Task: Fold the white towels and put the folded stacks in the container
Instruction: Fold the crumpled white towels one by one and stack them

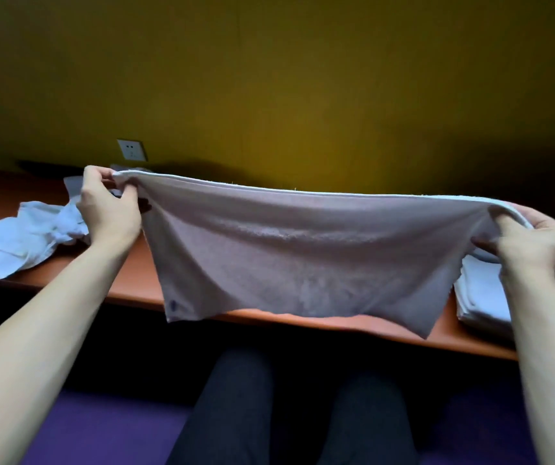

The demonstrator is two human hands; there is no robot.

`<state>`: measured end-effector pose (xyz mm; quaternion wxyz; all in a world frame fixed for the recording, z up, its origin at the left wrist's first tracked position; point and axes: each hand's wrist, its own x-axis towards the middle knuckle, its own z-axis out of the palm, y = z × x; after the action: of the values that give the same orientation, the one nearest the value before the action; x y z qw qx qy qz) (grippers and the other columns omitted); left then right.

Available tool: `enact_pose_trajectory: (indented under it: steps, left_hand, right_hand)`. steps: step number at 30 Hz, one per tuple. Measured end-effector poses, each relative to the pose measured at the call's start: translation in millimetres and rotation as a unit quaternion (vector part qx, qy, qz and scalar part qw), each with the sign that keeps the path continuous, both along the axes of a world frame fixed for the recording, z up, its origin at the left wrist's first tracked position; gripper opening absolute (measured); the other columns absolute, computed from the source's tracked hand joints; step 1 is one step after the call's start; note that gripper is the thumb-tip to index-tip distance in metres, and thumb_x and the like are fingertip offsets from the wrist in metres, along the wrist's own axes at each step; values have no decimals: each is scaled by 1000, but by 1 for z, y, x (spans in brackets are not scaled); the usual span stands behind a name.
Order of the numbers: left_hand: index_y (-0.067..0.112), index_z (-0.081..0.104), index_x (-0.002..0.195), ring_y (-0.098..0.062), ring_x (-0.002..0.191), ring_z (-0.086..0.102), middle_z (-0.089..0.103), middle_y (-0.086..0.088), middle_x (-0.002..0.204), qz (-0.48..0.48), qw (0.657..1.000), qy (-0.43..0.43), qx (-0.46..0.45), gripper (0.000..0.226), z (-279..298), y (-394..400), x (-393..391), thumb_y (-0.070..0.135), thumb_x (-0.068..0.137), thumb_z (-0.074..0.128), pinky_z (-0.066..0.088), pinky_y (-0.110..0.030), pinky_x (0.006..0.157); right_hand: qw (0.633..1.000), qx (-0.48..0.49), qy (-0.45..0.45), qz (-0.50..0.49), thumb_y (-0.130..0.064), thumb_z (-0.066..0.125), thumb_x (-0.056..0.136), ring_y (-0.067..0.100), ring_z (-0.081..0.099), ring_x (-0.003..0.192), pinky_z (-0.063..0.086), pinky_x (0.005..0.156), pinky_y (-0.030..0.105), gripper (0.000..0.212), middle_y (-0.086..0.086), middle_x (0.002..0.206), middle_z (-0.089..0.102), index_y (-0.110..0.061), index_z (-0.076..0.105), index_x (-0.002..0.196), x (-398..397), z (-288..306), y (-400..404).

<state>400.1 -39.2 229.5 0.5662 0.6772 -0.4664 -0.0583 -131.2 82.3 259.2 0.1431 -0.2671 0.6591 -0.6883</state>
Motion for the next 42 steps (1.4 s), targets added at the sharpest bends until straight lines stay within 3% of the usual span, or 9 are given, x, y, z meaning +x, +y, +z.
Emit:
enact_pose_trajectory:
  steps: [6, 10, 14, 18, 23, 29, 32, 38, 42]
  left_hand:
    - [21, 53, 96, -28, 95, 64, 65, -6, 94, 22, 993, 92, 67, 14, -54, -74, -13, 19, 85, 62, 52, -37, 91]
    - [17, 57, 94, -24, 89, 64, 65, -9, 94, 42, 982, 136, 127, 13, -108, -127, -20, 19, 83, 63, 54, -39, 90]
    - [25, 56, 83, -28, 85, 71, 71, -11, 93, 65, 966, 185, 168, 9, -162, -183, -26, 28, 75, 61, 59, -43, 84]
    - [19, 64, 96, -30, 100, 66, 72, -13, 107, 94, 966, 157, 185, 16, -165, -216, -48, 30, 86, 58, 50, -35, 91]
    - [13, 67, 110, -31, 107, 65, 70, -11, 115, 87, 965, 129, 212, 31, -186, -256, -56, 37, 92, 57, 49, -35, 93]
    - [9, 44, 145, -37, 133, 45, 40, -19, 149, -70, 957, -13, 280, 55, -196, -253, -91, 17, 94, 65, 36, -36, 110]
    - [9, 57, 130, -41, 123, 49, 51, -23, 135, -232, 914, -150, 297, 44, -215, -213, -135, 14, 88, 69, 38, -40, 104]
    - [19, 65, 111, -35, 100, 56, 60, -10, 112, -527, 778, -255, 229, 27, -232, -60, -281, 26, 85, 63, 47, -40, 90]
    - [16, 63, 108, -32, 85, 59, 60, -9, 102, -638, 673, -345, 144, 36, -250, 10, -350, 37, 78, 65, 51, -37, 72]
  right_hand:
    - [981, 145, 109, -66, -22, 70, 83, 19, 64, 83, 47, 63, 22, 17, 4, 82, 66, -11, 75, 93, -11, -66, -69]
    - [974, 216, 61, -31, -13, 67, 86, 17, 70, 60, 49, 43, 24, 6, 4, 69, 64, -13, 72, 87, -8, -117, -121]
    - [962, 267, 52, -10, -22, 61, 87, 25, 73, 63, 53, 56, 29, 17, -3, 56, 60, -9, 65, 76, -15, -170, -173]
    - [956, 287, 62, 9, -19, 57, 93, 24, 73, 61, 55, 58, 32, 24, 0, 57, 60, 1, 67, 84, -19, -200, -212]
    - [948, 301, 96, 21, -24, 56, 95, 28, 73, 61, 58, 65, 40, 23, 7, 68, 67, -11, 65, 79, -29, -228, -239]
    - [929, 333, 157, 44, -25, 50, 100, 27, 71, 62, 57, 61, 33, 23, 12, 91, 71, -11, 69, 101, -41, -238, -255]
    - [902, 357, 237, 52, -29, 53, 98, 37, 69, 79, 59, 75, 45, 24, 14, 93, 72, -12, 70, 102, -45, -244, -253]
    - [883, 377, 252, 119, -27, 59, 95, 36, 65, 93, 41, 72, 30, 25, 19, 96, 72, -6, 71, 100, -46, -238, -243]
    - [887, 372, 240, 134, -23, 56, 97, 35, 66, 98, 47, 81, 33, 25, 20, 101, 72, -3, 71, 103, -55, -235, -236]
